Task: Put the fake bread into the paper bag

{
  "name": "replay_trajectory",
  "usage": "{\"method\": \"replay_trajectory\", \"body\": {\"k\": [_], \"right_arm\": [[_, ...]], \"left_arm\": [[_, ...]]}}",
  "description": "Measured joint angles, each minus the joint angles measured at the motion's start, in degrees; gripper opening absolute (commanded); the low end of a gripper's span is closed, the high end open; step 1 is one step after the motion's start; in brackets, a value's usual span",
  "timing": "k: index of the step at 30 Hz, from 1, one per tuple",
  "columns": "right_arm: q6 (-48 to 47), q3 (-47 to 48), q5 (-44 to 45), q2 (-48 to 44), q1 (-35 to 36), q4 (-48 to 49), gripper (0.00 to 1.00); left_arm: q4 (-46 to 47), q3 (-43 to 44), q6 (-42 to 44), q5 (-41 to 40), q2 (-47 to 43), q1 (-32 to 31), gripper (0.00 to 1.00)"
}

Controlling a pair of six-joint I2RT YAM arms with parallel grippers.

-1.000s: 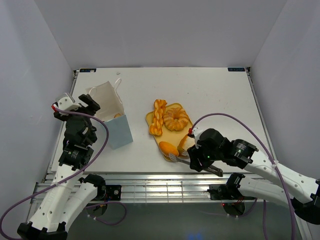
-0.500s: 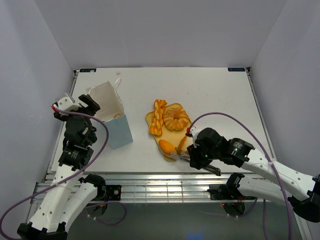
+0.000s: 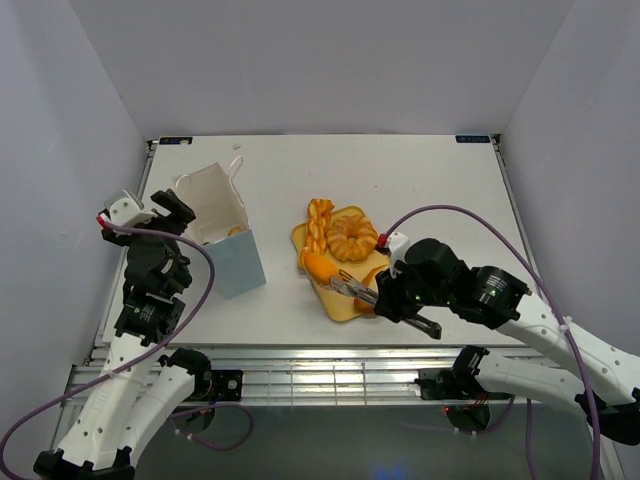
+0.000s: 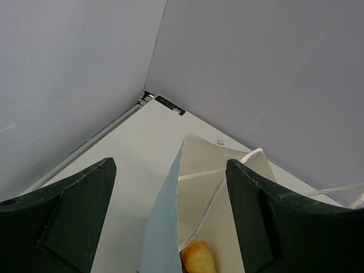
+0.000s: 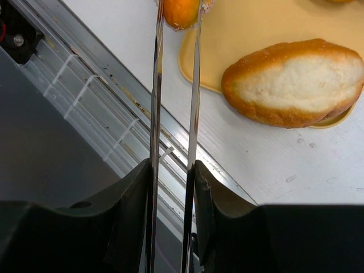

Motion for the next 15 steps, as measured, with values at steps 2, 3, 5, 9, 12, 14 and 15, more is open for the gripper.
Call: {"method": "replay_trajectory", "body": {"k": [2, 3, 5, 9, 12, 14, 15], "right_arm": [[-0.66, 2.1, 0.0, 0.09, 0.0, -0.48, 0.18], [-0.94, 3.13, -0.02, 0.22, 0.0, -0.79, 0.18], [-1.6, 5.86, -0.02, 0.76, 0.0, -1.11, 0.18], [-3.23, 12.31, -0.02, 3.3, 0.0, -1.22, 0.18], [-4.22, 16.09, -0.35, 5.7, 0.0, -0.48, 0.18], [-4.85, 18.27, -0.94, 7.65, 0.0, -0.2, 0.18], [-5.22, 19.47, -1.33, 8.7, 0.0, 0.0, 0.18]], "left_arm": [[0.37, 0.0, 0.24, -0.81, -0.5, 0.0, 0.88], [0.52, 0.0, 0.42, -1.18, -0.79, 0.0, 0.88], [0.85, 0.0, 0.57, -1.73, -1.38, 0.0, 0.88], [1.09, 0.0, 0.7, -2.62, -1.75, 0.0, 0.88], [1.11, 0.0, 0.85, -2.8, -1.31, 0.0, 0.88], [1.09, 0.0, 0.98, -2.82, -1.05, -0.04, 0.88], [1.09, 0.0, 1.03, -2.86, -0.94, -0.07, 0.88]]}}
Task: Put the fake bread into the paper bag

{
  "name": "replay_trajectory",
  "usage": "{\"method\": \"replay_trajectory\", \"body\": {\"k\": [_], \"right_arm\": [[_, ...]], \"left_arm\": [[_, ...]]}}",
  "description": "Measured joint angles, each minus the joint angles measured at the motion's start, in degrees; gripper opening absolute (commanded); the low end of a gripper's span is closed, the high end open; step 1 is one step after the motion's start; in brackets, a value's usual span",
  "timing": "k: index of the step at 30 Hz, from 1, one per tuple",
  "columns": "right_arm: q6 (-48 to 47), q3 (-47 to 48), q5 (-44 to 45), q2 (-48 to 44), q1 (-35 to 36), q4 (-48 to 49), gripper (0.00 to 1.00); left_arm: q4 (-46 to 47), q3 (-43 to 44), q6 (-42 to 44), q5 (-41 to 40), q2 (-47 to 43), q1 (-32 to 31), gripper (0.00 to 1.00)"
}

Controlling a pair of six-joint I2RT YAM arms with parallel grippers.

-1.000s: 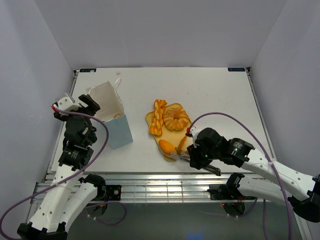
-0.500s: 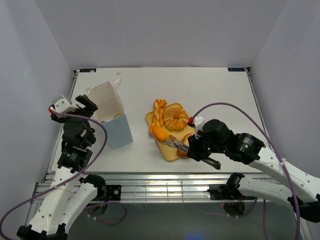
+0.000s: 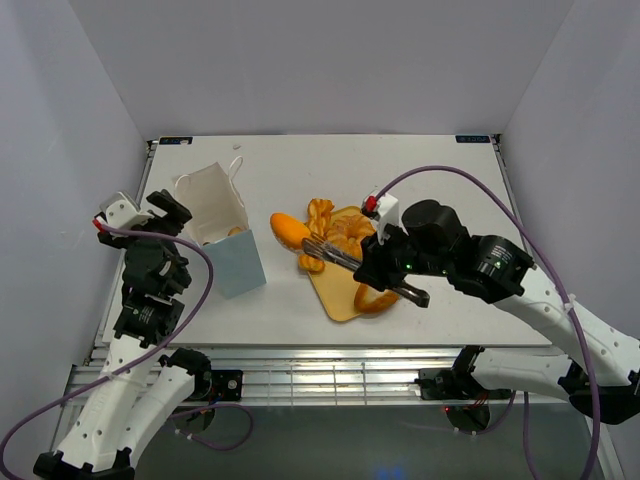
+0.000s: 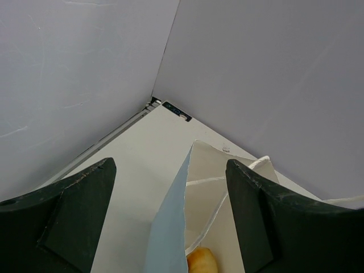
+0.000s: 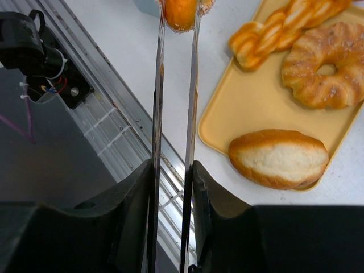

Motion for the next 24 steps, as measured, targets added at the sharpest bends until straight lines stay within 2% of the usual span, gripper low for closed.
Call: {"method": "replay_trajectory", "body": {"k": [10, 24], "right_arm": [[-2.69, 14.01, -5.6, 10.34, 0.22, 2.49, 0.19], [-4.33, 22.62, -10.1, 19.71, 1.77, 5.77, 0.22]], "left_arm": [[0.0, 0.0, 0.31, -0.07, 0.13, -0.04, 0.88], [0.02, 0.0, 0.42, -0.13, -1.05, -0.04, 0.88]]}}
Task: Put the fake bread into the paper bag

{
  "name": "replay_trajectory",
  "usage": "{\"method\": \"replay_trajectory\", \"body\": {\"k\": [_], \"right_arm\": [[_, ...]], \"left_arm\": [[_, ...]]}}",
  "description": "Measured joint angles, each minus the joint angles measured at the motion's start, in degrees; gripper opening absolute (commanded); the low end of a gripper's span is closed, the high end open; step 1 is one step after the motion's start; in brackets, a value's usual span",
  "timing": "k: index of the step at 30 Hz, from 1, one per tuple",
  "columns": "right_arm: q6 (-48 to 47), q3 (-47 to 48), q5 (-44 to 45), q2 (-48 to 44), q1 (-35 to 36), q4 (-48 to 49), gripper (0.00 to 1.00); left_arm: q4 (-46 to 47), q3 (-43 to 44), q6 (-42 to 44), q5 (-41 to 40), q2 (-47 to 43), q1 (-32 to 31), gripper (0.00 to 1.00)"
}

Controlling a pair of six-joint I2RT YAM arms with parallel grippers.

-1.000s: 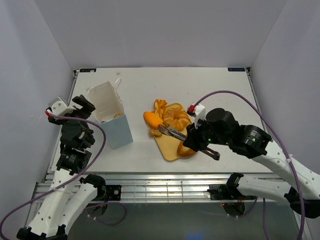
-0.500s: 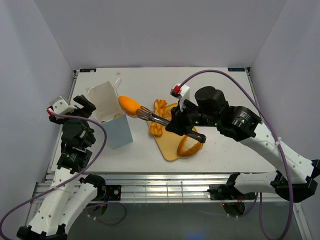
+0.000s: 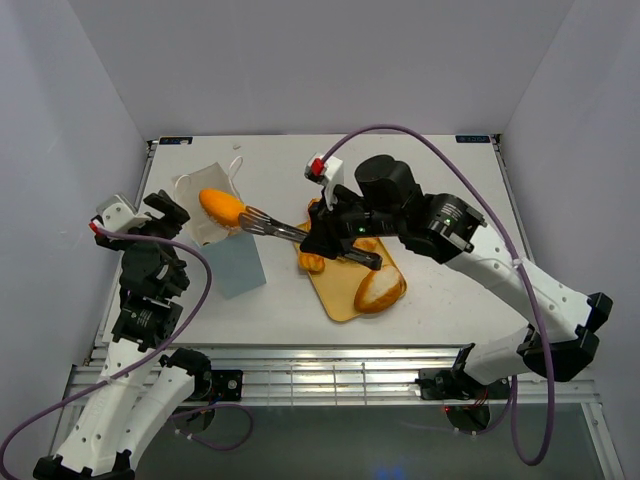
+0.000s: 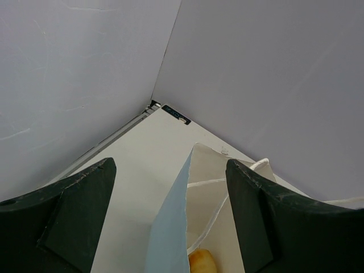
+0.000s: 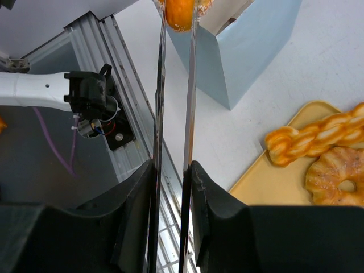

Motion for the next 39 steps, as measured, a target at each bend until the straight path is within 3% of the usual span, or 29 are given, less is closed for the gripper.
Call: {"method": "replay_trajectory", "body": {"k": [9, 16, 20, 32, 39], "right_arm": [[-1.95, 7.1, 0.7, 10.75, 0.04, 1.51, 0.29], [-3.06, 13.79, 1.49, 17.49, 0.04, 1.79, 0.55], [-3.34, 14.64, 2.23, 18.45, 0.04, 1.53, 0.61], [-3.52, 15.96, 4.39, 16.31, 0.04, 0.09, 0.59], [-3.34, 9.07, 4.59, 4.66, 0.04, -0.39, 0.58]], "left_arm": [[0.63, -0.02, 0.09, -0.44, -0.24, 0.0, 0.88], [1.86, -0.02, 0.5, -0.83, -0.24, 0.0, 0.88], [2.05, -0.02, 0.5, -0.81, -0.26, 0.0, 0.88], [2.32, -0.02, 0.52, -0.76, -0.17, 0.0, 0.88], [2.34, -0.02, 0.7, -0.76, -0.13, 0.0, 0.88]]}}
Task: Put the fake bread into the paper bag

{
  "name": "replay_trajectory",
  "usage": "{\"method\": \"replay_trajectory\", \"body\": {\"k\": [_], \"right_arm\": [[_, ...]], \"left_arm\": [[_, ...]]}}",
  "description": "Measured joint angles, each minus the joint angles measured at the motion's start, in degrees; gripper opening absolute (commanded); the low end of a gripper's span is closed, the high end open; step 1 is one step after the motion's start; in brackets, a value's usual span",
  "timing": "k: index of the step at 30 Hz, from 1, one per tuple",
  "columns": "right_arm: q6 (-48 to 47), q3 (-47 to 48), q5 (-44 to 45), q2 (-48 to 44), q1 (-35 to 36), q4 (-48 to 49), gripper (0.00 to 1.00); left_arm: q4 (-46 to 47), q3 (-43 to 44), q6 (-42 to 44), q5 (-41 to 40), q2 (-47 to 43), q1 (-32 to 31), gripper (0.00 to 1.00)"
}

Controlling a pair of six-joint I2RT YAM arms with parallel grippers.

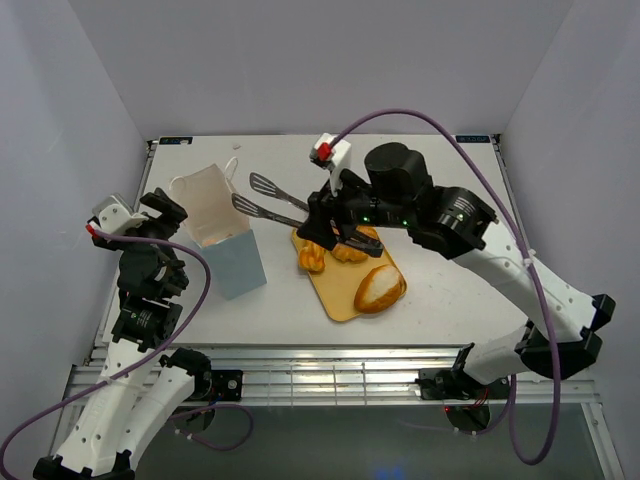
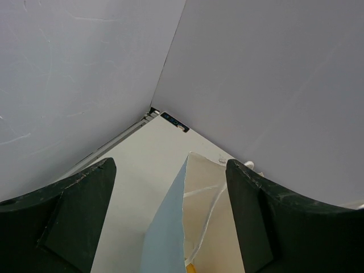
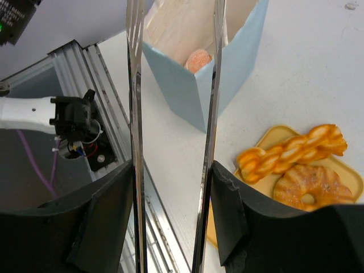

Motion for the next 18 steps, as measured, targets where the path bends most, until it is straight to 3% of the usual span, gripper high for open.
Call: {"method": "replay_trajectory", "body": {"k": [8, 18], "right_arm": [[1.62, -18.56, 2.21, -14.67, 0.0, 2.4, 0.6], [5.79, -38.03, 8.63, -20.04, 0.0, 5.55, 0.61]], "left_arm": [[-0.04, 0.0, -0.02, 0.11, 0.42, -0.07, 0.88], [-0.09, 0.0, -0.2, 0.52, 0.79, -0.09, 0.88]]}}
